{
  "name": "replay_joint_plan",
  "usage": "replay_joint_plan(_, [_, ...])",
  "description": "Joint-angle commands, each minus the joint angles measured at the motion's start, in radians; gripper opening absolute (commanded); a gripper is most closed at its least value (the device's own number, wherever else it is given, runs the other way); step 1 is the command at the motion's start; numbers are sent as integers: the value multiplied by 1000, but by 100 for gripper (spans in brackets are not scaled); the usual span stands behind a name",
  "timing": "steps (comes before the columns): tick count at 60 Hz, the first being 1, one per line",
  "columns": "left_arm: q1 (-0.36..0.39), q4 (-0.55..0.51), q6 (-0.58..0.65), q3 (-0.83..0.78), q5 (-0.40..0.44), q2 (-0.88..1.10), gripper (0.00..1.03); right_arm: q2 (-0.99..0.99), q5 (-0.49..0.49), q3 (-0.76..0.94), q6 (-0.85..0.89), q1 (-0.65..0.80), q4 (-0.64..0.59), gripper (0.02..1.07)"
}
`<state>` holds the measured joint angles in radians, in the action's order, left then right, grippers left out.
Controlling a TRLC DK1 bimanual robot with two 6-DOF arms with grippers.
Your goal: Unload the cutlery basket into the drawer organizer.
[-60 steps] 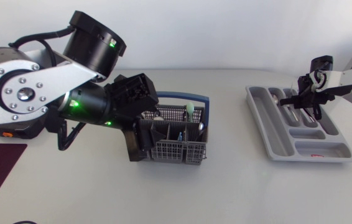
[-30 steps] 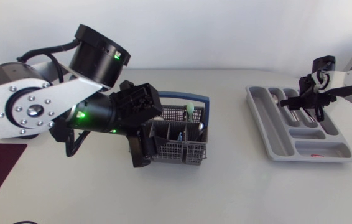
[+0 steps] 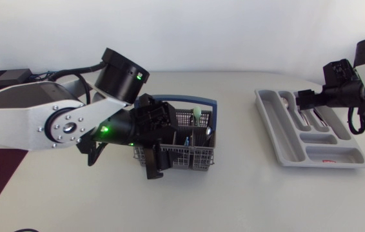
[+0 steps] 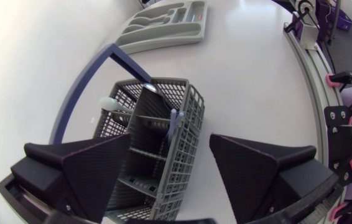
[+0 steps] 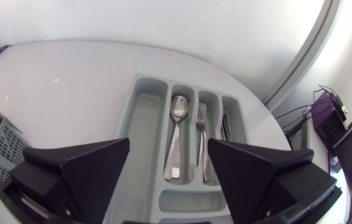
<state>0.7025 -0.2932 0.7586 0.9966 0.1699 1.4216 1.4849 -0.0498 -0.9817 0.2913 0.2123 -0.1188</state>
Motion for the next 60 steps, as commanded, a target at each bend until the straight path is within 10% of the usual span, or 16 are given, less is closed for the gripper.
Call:
replay_joint_plan(1, [-5,17,25,16,22,34,89,-75,-18,103,25,-25,16,96])
replay_joint_plan(19, [5,12,15,73,57,88,80,-215,-24,296,51,-122,54,96])
replay_joint_plan(45, [-26,8,19,100,141,142,29,-233,-16,327,52,-157,65,96])
replay_joint_plan(60, [-52,14,24,100,174,158,20,-233,-9,330,49,-175,67,96])
